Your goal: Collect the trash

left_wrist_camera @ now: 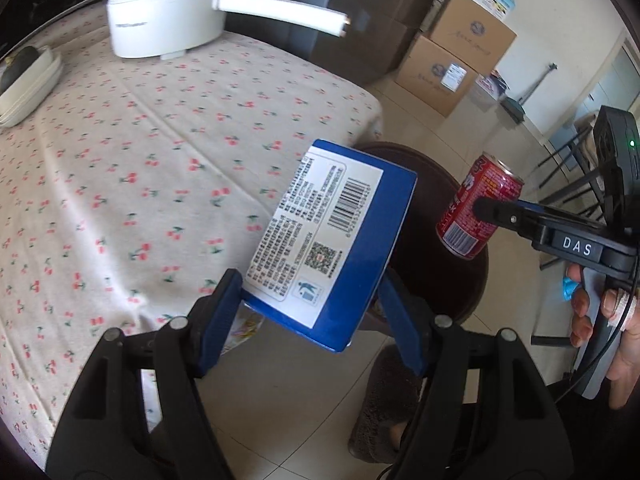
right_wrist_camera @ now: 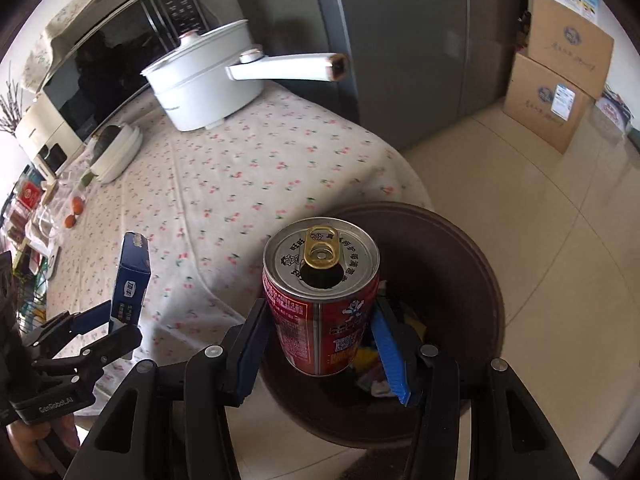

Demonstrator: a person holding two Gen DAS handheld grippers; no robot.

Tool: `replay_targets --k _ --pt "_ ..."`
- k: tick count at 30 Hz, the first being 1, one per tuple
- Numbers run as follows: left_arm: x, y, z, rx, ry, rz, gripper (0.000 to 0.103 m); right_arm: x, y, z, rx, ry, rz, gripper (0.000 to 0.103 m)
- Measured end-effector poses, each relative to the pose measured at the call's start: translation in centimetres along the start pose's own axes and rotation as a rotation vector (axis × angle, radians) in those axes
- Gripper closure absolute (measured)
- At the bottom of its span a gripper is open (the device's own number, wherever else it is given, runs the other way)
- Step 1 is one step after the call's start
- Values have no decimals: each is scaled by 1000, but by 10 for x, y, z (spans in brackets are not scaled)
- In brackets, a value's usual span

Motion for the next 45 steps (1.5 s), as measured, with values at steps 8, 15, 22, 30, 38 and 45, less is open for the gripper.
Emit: replay_targets --k 8,15,22,30,38,45 --pt "-48 -46 10 73 -85 -35 32 -65 -8 -25 57 -73 -9 50" --pt "-45 -52 8 84 -40 -42 16 -87 -8 -34 73 -121 11 50" --pt "-12 -23 2 55 22 18 0 -77 -13 -32 78 -87 27 50" --pt "20 -1 -10 57 102 5 0 -48 -54 -25 175 -46 -6 50" --pt "51 22 -26 53 99 87 0 -21 -86 -19 270 -24 -51 41" --pt "78 53 -37 -14 157 227 0 -6 -53 -8 175 -66 -14 19"
Point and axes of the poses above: each gripper's, at about its wrist camera, not at the fingertips, and y roughly against the way its jaws point, x to its left, z to its top, the point moved 3 cm from there along -y, roughly the way its jaws point, and after that the axes turned 6 degrees about x, right-handed, at the moved point
